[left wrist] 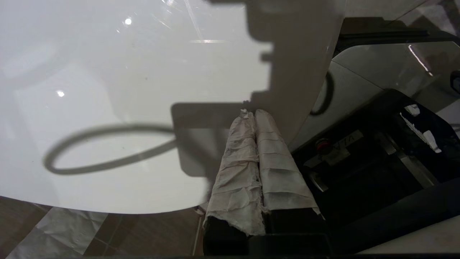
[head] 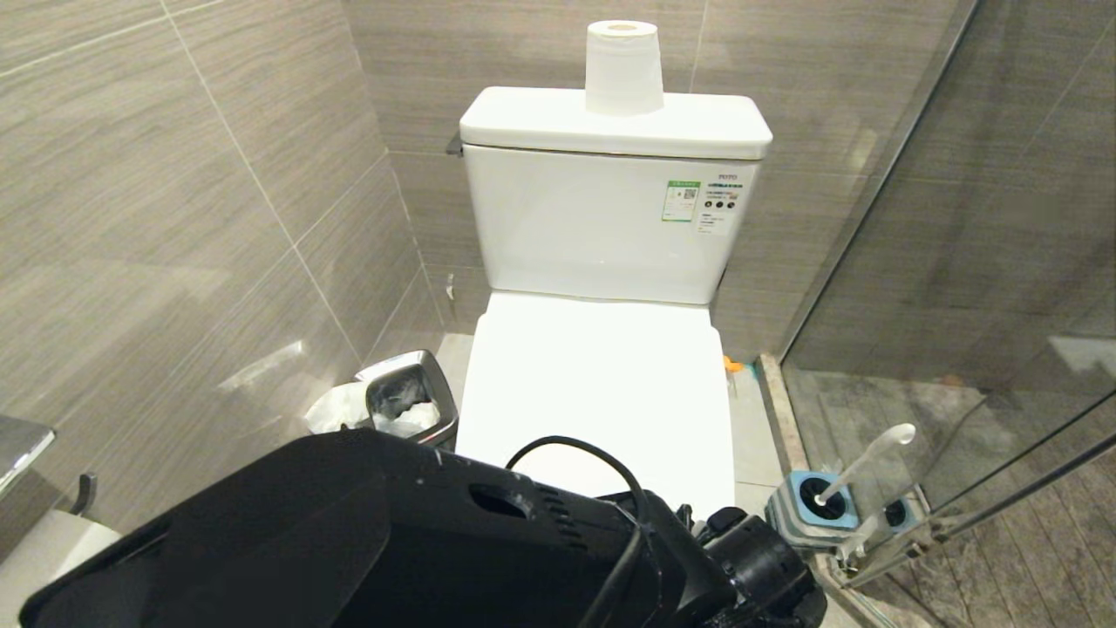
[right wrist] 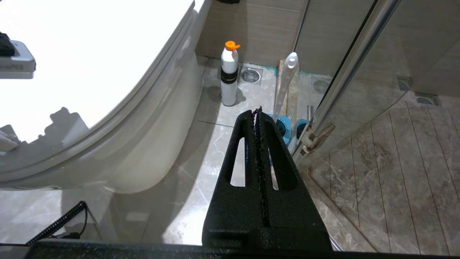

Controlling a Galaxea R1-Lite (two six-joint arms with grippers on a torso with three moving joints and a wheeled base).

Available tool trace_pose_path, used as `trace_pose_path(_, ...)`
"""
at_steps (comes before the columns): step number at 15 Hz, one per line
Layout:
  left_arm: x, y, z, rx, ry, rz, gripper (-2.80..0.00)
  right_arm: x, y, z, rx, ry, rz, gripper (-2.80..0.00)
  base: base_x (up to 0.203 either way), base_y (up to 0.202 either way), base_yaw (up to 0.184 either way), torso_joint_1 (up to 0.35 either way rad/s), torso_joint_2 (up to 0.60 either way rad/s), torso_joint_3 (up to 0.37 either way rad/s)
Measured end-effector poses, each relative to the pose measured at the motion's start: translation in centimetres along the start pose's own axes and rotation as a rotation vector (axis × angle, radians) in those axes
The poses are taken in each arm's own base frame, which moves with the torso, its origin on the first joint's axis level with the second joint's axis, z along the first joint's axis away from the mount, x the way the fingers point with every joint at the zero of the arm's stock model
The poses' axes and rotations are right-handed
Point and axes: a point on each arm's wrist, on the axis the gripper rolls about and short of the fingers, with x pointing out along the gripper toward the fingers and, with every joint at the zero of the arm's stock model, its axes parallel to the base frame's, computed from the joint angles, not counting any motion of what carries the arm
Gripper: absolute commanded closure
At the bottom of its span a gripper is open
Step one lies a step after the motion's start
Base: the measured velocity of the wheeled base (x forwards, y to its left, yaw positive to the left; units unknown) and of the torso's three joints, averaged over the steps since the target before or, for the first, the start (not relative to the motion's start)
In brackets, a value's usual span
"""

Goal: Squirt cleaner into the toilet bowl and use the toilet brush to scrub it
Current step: Close the toilet lid

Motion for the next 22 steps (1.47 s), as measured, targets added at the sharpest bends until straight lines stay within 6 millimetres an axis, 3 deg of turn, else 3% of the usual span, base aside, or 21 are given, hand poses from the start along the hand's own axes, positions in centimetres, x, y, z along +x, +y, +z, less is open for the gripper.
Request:
trace_pose_path(7, 1.0, -0.3, -0.3, 0.011, 0.028, 0.01, 0.0, 0.0, 0.0, 0.0, 0.0, 0.001, 0.0, 0.0, 0.0, 0.0, 0.0, 0.0, 0.0, 0.0)
trace_pose_path(10, 0.0, 0.0, -0.2, 0.007, 0.008, 0.007, 0.0, 0.0, 0.0, 0.0, 0.0, 0.0, 0.0, 0.0, 0.0, 0.0, 0.0, 0.0, 0.0, 0.0)
trace_pose_path(13, -3.2, 0.8, 0.1, -0.003, -0.06, -0.014, 0.0, 0.0, 0.0, 0.0, 0.0, 0.0, 0.0, 0.0, 0.0, 0.0, 0.0, 0.0, 0.0, 0.0)
trace_pose_path(17, -9.2, 3.2, 0.1, -0.065, -0.187, -0.048, 0.0, 0.0, 0.0, 0.0, 0.0, 0.001, 0.0, 0.0, 0.0, 0.0, 0.0, 0.0, 0.0, 0.0)
trace_pose_path(19, -11.9, 6.1, 0.1, -0.13, -0.25, -0.047, 0.0, 0.0, 0.0, 0.0, 0.0, 0.0, 0.0, 0.0, 0.0, 0.0, 0.0, 0.0, 0.0, 0.0)
trace_pose_path(22, -15.0, 12.5, -0.1, -0.264, -0.314, -0.025, 0.0, 0.0, 0.0, 0.0, 0.0, 0.0, 0.0, 0.0, 0.0, 0.0, 0.0, 0.0, 0.0, 0.0)
